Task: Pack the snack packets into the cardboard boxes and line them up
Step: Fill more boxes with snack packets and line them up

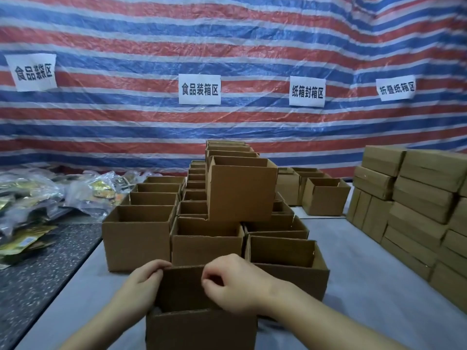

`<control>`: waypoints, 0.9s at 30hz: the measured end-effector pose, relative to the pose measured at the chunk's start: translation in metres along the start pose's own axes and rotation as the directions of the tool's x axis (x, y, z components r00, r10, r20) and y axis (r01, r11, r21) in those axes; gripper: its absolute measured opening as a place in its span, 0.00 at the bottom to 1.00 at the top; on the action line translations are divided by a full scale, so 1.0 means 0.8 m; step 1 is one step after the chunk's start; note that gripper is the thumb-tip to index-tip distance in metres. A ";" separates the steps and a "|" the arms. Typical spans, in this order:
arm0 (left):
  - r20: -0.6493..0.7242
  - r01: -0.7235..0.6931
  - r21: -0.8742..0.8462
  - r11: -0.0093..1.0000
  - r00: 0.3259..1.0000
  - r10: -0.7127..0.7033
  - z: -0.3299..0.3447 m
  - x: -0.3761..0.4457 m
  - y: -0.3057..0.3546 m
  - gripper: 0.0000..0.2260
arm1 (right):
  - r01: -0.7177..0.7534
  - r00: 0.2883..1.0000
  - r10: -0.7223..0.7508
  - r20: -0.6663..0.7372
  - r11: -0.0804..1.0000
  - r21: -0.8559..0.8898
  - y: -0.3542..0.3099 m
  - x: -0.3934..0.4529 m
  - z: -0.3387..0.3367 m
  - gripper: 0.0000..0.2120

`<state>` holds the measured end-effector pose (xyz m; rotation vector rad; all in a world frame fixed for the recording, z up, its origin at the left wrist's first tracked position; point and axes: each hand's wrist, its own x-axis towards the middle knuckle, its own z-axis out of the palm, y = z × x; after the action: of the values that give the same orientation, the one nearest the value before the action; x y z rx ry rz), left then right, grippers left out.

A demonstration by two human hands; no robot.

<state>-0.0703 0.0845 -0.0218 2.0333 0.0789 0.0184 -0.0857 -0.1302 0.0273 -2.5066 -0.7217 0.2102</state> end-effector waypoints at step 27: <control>-0.506 -0.068 0.262 0.963 0.839 0.197 -0.201 0.256 -0.066 0.08 | 0.118 0.945 -0.155 -0.288 0.983 -0.142 -0.061 0.254 0.000 0.18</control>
<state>0.1241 0.2649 -0.0013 2.2126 0.2980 0.6950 0.0639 0.0138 0.0515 -2.5118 -0.7968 -0.2661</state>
